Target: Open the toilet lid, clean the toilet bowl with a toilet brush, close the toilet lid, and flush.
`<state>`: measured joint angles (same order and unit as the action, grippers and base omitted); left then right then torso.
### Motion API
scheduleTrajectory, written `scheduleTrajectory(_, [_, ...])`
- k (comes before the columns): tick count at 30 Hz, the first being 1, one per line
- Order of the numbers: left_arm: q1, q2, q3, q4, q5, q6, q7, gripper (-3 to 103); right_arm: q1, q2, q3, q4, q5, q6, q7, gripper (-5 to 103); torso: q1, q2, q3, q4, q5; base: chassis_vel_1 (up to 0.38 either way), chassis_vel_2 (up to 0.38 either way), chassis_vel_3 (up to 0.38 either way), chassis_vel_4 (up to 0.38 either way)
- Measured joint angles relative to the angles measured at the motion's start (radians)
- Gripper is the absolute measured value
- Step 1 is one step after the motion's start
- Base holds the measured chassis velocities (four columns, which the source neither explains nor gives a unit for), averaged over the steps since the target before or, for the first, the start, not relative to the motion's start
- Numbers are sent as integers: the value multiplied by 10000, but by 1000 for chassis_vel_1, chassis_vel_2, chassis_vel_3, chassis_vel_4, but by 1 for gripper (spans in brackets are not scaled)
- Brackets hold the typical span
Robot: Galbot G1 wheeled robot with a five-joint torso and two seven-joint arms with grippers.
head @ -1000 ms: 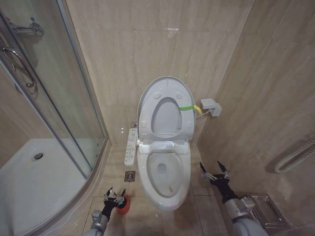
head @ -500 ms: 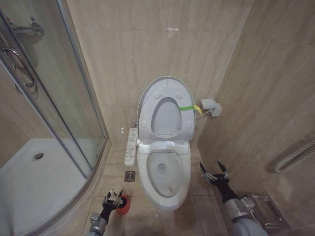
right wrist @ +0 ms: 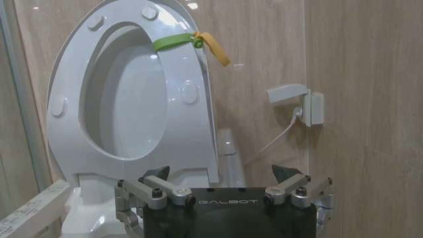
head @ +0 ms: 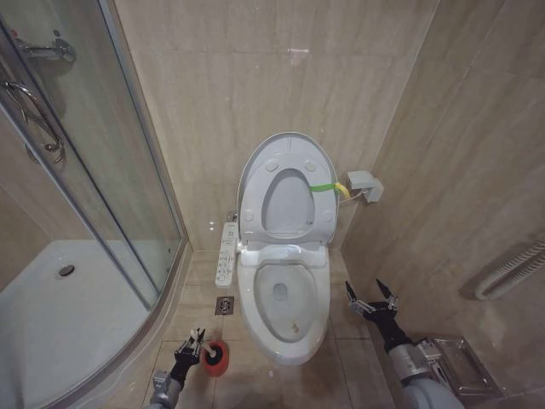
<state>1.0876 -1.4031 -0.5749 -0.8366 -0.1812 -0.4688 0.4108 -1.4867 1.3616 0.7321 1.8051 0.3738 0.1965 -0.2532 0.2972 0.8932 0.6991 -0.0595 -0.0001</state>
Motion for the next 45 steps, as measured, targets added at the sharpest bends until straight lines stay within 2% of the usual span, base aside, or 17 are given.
scheduleTrajectory(25, [314,418,-220,-494,277,22,-71,19,0,0,0,0,0,0,0,100,0,0,0,0,1,0,0,0,0])
scheduleTrajectory(45, [1551,600,-224,-2461,287,598,-165,19,0,0,0,0,0,0,0,100,0,0,0,0,1,0,0,0,0])
